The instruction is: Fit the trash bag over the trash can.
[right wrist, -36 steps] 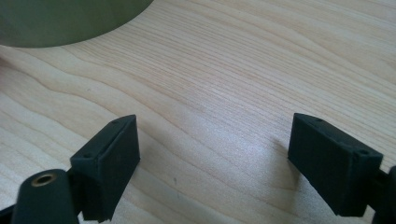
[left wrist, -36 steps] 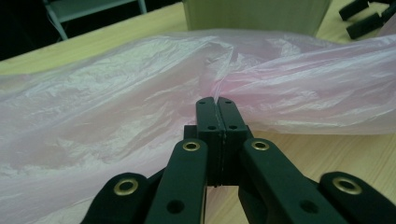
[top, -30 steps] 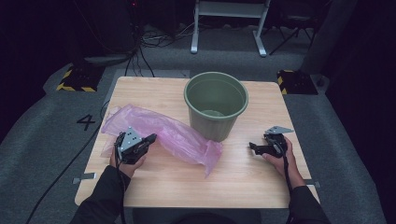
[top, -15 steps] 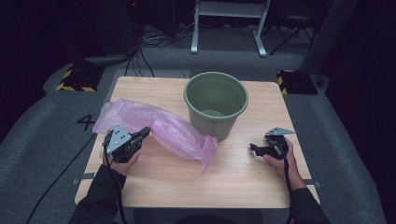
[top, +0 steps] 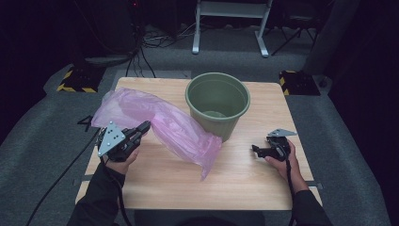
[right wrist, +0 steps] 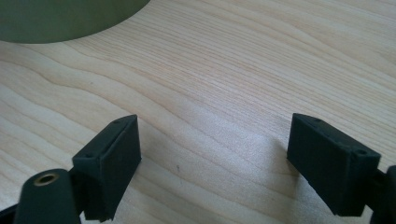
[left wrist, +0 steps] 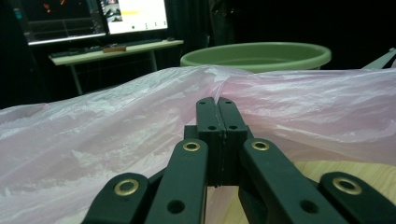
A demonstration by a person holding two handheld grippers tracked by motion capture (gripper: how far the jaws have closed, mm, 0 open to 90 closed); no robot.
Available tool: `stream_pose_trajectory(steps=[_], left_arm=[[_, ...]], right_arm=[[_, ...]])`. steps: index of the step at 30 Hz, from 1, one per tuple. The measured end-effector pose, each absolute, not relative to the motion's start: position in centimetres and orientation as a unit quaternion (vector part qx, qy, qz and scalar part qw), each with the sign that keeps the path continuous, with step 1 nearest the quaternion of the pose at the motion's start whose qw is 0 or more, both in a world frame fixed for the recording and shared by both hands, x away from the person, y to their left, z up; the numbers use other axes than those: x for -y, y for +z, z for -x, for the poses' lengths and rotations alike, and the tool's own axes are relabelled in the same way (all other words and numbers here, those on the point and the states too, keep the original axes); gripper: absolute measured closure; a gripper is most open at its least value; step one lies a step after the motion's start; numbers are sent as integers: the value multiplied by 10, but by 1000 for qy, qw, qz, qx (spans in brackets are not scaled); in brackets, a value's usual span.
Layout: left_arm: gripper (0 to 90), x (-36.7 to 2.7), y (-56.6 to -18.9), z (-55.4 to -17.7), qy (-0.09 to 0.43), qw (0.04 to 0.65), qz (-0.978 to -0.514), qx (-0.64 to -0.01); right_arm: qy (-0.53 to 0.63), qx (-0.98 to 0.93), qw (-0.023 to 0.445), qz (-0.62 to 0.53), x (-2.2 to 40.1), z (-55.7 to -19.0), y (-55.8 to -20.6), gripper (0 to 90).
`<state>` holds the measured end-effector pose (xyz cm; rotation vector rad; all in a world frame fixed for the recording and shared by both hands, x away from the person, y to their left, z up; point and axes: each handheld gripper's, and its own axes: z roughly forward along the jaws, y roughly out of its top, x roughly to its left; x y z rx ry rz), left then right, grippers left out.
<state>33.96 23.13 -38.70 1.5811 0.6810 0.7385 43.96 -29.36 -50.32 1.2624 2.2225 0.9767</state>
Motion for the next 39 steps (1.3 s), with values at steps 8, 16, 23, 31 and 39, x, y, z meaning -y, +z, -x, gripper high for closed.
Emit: stream_pose_trajectory(steps=[8, 16, 23, 31, 39], left_arm=[[897, -243, -372, -330, 328, 617, -654, -288], [898, -249, -360, -327, 337, 630, -640, -285], [898, -243, -335, -330, 341, 654, -620, -268], [898, -235, -300, -329, 354, 664, -612, -243], [898, -221, -282, -343, 376, 654, -610, -242]], right_arm=[[350, -796, 202, -450, 294, -440, -503, 175], [350, -796, 202, -450, 294, -440, -503, 175], [350, -796, 202, -451, 294, -440, -503, 175], [349, -798, 201, -449, 294, -439, -503, 175], [349, -798, 201, -449, 294, -439, -503, 175]])
